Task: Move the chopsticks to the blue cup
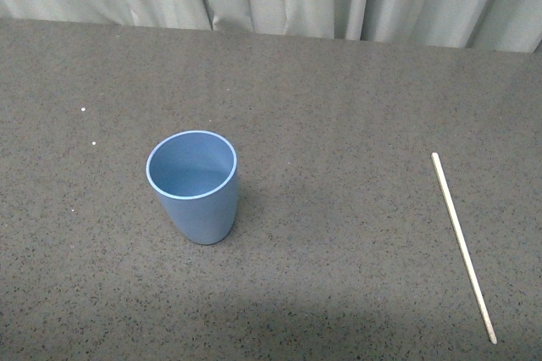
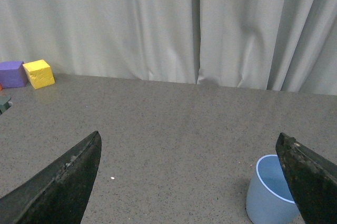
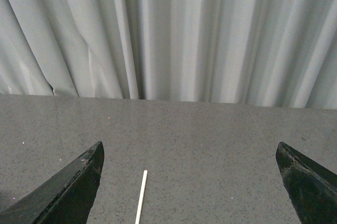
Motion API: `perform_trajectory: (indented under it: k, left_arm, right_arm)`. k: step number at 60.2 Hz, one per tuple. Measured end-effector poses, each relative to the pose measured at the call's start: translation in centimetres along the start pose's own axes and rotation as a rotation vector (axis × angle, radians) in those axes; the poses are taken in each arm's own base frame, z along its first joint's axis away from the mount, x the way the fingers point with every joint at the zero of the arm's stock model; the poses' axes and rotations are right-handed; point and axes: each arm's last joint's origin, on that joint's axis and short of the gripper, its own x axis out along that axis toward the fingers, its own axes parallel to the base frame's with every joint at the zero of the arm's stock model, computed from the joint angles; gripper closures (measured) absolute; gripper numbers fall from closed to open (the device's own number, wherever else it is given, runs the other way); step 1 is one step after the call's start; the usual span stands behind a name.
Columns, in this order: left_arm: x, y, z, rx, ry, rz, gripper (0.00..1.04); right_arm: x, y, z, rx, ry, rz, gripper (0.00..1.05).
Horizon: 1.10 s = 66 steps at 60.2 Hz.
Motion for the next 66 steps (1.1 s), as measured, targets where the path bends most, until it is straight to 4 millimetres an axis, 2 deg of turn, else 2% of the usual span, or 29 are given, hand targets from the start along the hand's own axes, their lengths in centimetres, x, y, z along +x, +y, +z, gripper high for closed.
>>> perform_trajectory:
  k: [59, 63, 66]
  left_arm:
    - [0.00, 0.00, 0.00, 0.000, 0.000, 0.000, 0.07]
    - [0.00, 0.00, 0.00, 0.000, 0.000, 0.000, 0.07]
    - [0.00, 0.00, 0.00, 0.000, 0.000, 0.002, 0.07]
  right_arm:
    - [0.00, 0.00, 0.00, 0.000, 0.000, 0.000, 0.09]
    - [0.40, 0.13, 0.01, -0.135, 0.071, -0.145, 0.09]
    - [0.92, 0.29, 0.14, -0.201, 0.113, -0.166, 0.09]
